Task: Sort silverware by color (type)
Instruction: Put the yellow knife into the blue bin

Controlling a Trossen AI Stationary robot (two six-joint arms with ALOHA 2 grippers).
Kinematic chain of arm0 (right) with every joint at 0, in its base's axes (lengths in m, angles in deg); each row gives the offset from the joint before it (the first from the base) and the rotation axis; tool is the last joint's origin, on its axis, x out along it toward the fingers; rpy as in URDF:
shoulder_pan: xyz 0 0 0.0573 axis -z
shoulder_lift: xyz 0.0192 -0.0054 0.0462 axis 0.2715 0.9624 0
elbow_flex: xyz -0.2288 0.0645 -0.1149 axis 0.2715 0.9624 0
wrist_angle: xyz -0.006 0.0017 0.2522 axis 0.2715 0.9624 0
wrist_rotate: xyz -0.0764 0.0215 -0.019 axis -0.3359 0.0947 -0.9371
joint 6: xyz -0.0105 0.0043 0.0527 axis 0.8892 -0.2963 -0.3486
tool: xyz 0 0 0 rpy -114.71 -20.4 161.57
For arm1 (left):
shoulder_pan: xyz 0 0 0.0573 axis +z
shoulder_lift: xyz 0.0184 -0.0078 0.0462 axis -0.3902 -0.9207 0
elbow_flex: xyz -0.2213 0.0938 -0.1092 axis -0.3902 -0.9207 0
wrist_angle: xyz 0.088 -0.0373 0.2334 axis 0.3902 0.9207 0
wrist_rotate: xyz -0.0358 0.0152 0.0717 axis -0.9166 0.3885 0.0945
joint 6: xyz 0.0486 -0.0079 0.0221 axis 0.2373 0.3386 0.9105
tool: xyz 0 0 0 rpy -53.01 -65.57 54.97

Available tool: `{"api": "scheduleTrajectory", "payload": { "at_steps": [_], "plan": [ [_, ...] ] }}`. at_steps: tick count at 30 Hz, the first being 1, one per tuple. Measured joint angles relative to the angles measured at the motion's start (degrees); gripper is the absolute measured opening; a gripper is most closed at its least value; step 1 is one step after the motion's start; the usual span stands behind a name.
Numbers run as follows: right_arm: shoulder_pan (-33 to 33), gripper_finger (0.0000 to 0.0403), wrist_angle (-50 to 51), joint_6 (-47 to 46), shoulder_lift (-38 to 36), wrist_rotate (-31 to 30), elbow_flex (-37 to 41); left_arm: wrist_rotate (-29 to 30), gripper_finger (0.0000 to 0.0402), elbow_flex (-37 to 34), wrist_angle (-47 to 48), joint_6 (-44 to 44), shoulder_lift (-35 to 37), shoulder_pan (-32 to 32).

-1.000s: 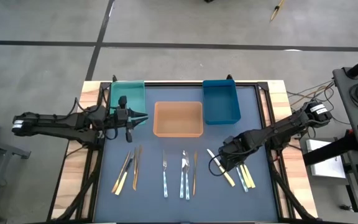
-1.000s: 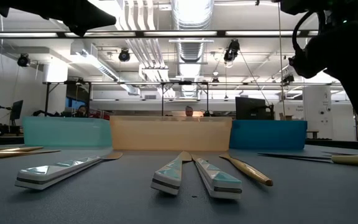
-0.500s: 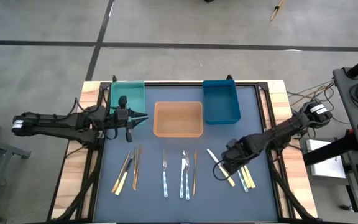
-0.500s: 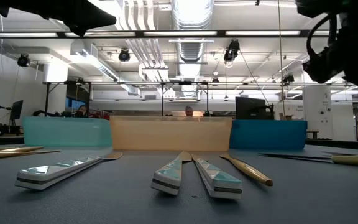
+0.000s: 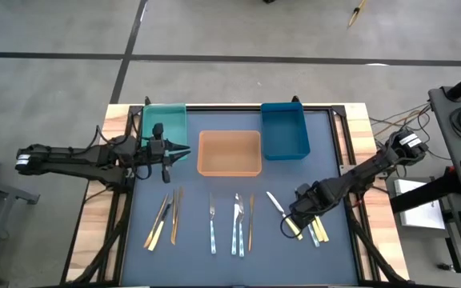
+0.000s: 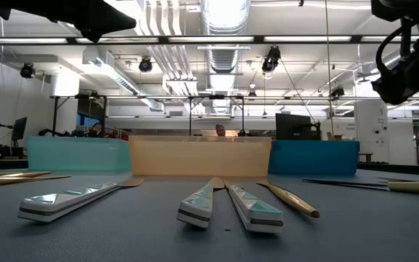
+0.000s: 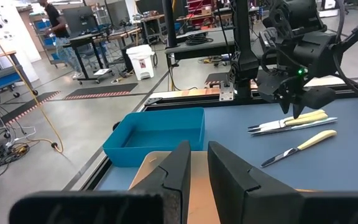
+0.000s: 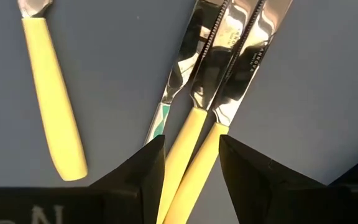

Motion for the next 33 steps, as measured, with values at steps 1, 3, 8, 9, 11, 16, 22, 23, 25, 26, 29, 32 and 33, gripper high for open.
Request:
{"api": "scheduleTrajectory", "payload": {
  "at_steps": [1,3,8,9,11,16,22,23,25,26,29,32,33],
  "plan": [
    [-0.05,0.0141,-0.22,-0.09,0.00,-0.02,0.21,0.00,0.0039,-0.01,0.00,0.00,0.00,0.00],
    [-0.07,0.0141,-1.18,-0.11,0.00,-0.05,0.79,0.00,0.0039,0.02,0.02,0.00,0.00,0.00],
    [-0.06,0.0141,-4.40,-0.09,0.00,-0.42,2.65,0.00,0.0039,0.00,0.02,0.00,0.00,0.02],
    [-0.05,0.0141,-4.92,-0.09,0.00,-0.45,2.99,0.00,0.0039,-0.01,0.02,0.00,0.00,0.02],
    [-0.05,0.0141,-4.99,-0.07,0.00,-0.47,3.29,0.00,0.0039,-0.01,0.02,0.00,0.00,0.00],
    [-0.07,0.0141,-5.82,-0.07,0.00,-0.50,4.40,0.00,0.0039,0.00,0.02,0.00,0.00,0.02],
    [-0.05,0.0141,-10.65,-0.10,-0.10,-0.59,7.17,0.00,0.0039,-0.01,0.04,0.00,0.00,0.02],
    [-0.05,0.0141,-11.04,-0.31,-0.13,-0.60,7.47,0.00,0.0039,-0.01,0.02,-0.02,0.00,0.00],
    [-0.05,0.0141,-11.70,-0.60,-0.18,-0.64,8.07,0.00,0.0039,0.00,0.04,0.00,0.00,0.02],
    [-0.05,0.0141,-11.86,-0.64,-0.20,-0.86,8.24,0.00,0.0039,0.00,0.04,-0.01,0.00,0.02],
    [-0.07,0.0141,-12.01,-0.64,-0.20,-1.89,8.35,0.00,0.0039,0.00,0.04,-0.01,0.00,0.01],
    [-0.07,0.0138,-12.18,-0.61,-0.17,-2.49,8.38,0.00,0.0039,-0.01,0.07,0.00,0.00,0.00],
    [-0.07,0.0137,-12.25,-0.57,-0.15,-2.58,8.39,0.00,0.0039,0.01,0.05,-0.02,0.00,0.02]
  ]
}}
